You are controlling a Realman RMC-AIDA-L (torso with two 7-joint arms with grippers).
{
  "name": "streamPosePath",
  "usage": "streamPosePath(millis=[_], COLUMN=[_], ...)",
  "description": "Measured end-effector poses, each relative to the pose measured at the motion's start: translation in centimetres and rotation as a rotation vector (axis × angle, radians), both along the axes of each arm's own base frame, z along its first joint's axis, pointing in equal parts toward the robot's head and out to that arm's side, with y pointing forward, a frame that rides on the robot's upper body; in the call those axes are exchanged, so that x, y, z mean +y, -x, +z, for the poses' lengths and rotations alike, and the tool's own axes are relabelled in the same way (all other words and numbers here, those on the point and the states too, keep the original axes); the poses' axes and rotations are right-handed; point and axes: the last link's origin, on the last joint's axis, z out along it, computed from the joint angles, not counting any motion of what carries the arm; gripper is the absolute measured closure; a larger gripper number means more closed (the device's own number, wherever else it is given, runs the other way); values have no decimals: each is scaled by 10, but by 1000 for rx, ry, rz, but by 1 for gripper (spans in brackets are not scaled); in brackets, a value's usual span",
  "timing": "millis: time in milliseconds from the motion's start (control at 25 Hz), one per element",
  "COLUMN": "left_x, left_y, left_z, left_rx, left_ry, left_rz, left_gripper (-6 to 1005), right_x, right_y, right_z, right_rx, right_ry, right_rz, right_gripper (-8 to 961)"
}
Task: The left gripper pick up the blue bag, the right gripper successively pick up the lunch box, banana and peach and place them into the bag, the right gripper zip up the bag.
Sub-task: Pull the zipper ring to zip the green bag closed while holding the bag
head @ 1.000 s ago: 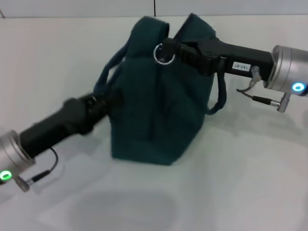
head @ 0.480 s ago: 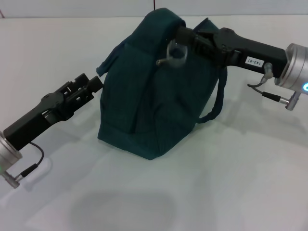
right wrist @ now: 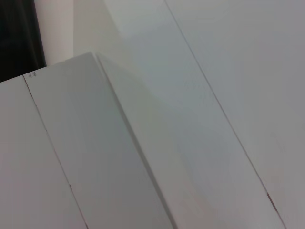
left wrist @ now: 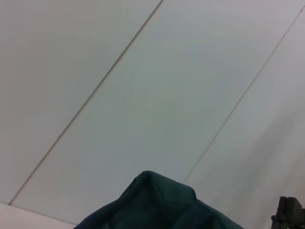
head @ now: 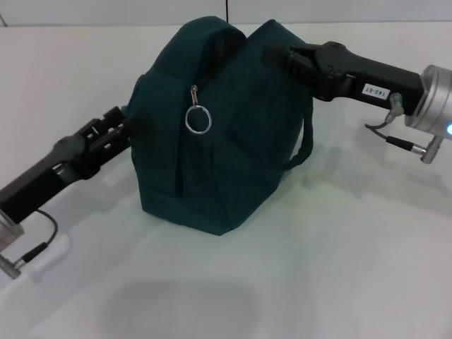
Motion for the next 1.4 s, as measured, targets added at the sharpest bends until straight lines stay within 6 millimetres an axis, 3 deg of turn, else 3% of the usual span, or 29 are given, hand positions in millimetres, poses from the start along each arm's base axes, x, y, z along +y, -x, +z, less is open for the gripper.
streamPosePath(millis=[160, 280, 720, 920, 1120, 1400], left_x=[0, 2, 10, 23, 32, 33], left_y=[4, 4, -7, -15, -16, -14], left_z=[8, 12, 19, 18, 17, 22], left_rx=[7, -1, -14, -32, -28, -20], left_ry=[-27, -50, -6, 94, 202, 219], left_rz=[9, 10, -45, -43, -5, 8], left_gripper=[167, 167, 171, 172, 174, 175], right_x=[-2, -6, -11, -10, -6, -8], right_y=[-5, -5, 0, 2, 6, 14], right_z=[2, 3, -8, -17, -26, -42], right_rx=[8, 13, -10, -58, -108, -159], right_ry=[-10, -16, 3, 18, 25, 62], right_rz=[-9, 15, 57, 58, 65, 80], right_gripper=[936, 853, 794, 575, 571, 571])
